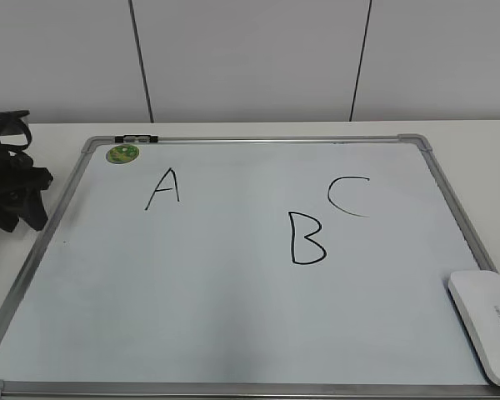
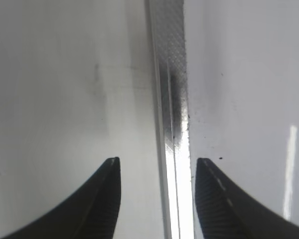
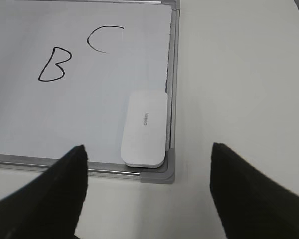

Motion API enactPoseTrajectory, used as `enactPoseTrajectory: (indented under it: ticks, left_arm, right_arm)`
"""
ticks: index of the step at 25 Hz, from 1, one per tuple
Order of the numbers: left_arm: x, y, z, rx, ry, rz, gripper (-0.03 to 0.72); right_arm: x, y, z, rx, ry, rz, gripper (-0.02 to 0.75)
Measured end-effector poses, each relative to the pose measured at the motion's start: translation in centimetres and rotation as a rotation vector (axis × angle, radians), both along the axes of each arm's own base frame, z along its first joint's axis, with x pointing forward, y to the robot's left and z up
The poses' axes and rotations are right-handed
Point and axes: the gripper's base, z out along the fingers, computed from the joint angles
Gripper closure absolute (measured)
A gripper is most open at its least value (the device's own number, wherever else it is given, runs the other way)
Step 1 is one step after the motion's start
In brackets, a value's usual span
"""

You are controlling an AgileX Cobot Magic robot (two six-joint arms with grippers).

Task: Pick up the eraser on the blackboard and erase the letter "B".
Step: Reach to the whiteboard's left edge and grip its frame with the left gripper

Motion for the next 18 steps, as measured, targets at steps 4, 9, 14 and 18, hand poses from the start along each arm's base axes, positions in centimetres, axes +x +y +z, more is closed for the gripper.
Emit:
enactPoseTrajectory:
  ticks: [4, 9, 14, 18]
  left_arm:
    - [0.0, 0.0, -1.4, -0.003, 0.040, 0.000, 0.346]
    - [0.1, 0.0, -1.7, -0.004, 0.049, 0.000, 0.379]
    - [0.1, 0.0, -1.7, -0.004, 0.040, 0.002, 0.390]
    - [0.2, -0.1, -2.4, -0.015, 0.054, 0.010, 0.394]
  right_arm:
    - [0.0, 0.0, 0.0, 0.000, 0.000, 0.000, 0.152]
    - [0.0, 0.0, 0.0, 0.000, 0.000, 0.000, 0.151]
    - [0.0, 0.0, 0.0, 0.000, 0.000, 0.000, 0.152]
    - [0.0, 0.0, 0.0, 0.000, 0.000, 0.000, 0.152]
